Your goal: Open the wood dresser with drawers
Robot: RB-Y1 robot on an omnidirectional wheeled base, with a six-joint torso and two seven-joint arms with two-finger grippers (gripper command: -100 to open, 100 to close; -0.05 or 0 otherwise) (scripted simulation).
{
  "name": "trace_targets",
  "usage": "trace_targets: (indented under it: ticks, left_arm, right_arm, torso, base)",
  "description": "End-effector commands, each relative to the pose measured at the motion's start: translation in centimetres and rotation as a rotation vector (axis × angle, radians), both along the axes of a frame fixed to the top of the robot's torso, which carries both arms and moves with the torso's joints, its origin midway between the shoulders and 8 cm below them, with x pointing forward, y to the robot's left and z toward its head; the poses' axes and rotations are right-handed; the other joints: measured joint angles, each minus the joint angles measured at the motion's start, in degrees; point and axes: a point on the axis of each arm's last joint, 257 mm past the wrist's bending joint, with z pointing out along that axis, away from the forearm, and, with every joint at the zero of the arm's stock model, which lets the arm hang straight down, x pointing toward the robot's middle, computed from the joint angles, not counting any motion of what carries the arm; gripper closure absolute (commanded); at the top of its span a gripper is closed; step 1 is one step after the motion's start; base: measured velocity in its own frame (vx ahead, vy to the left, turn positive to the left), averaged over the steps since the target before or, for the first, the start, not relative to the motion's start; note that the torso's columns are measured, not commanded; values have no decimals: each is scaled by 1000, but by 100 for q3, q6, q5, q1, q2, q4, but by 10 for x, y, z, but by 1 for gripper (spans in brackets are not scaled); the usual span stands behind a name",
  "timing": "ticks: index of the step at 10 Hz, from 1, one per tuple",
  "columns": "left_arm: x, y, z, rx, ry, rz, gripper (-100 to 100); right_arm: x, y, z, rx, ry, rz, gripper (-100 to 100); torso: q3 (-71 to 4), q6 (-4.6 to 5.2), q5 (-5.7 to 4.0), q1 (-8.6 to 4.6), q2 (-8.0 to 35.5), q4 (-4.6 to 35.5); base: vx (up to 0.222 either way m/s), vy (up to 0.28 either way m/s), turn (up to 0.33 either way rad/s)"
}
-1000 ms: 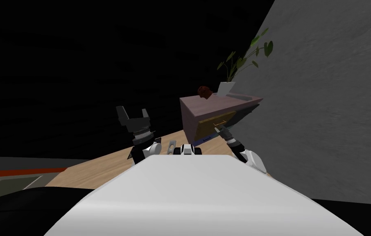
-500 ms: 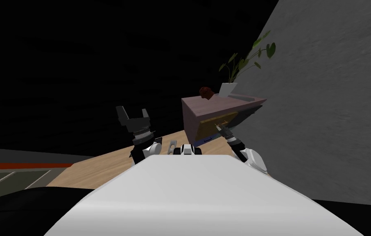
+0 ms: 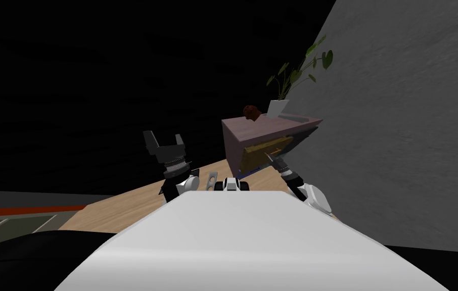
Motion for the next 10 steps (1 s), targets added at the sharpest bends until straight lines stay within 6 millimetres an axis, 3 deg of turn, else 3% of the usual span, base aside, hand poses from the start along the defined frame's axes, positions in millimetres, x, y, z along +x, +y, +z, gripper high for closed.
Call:
trace_targets:
  ticks: [1, 6, 7, 8, 10]
  left_arm:
    - [0, 0, 0, 0, 0, 0, 0]
    - [0, 0, 0, 0, 0, 0, 0]
    - [0, 0, 0, 0, 0, 0, 0]
    - [0, 0, 0, 0, 0, 0, 0]
    - [0, 0, 0, 0, 0, 0, 0]
  right_arm:
    - [-2, -2, 1, 0, 2, 1, 100]
    - [-8, -1, 12, -4, -13, 30, 100]
    - [-9, -3, 5, 0, 4, 20, 100]
    - [-8, -10, 11, 4, 13, 20, -100]
    - [-5, -17, 21, 7, 13, 20, -100]
  torso:
    - [-1, -4, 5, 8, -1, 3]
    - [-6, -8, 16, 28, -5, 8]
    - [-3, -8, 23, 30, 5, 16]
    - [-25, -15, 25, 46, -37, 7]
    - [-48, -12, 1, 28, -80, -31]
  base:
    - [-71, -18, -13]
    - [-175, -56, -44]
    - [-108, -44, -16]
    - [-33, 3, -12]
    - [-17, 35, -9]
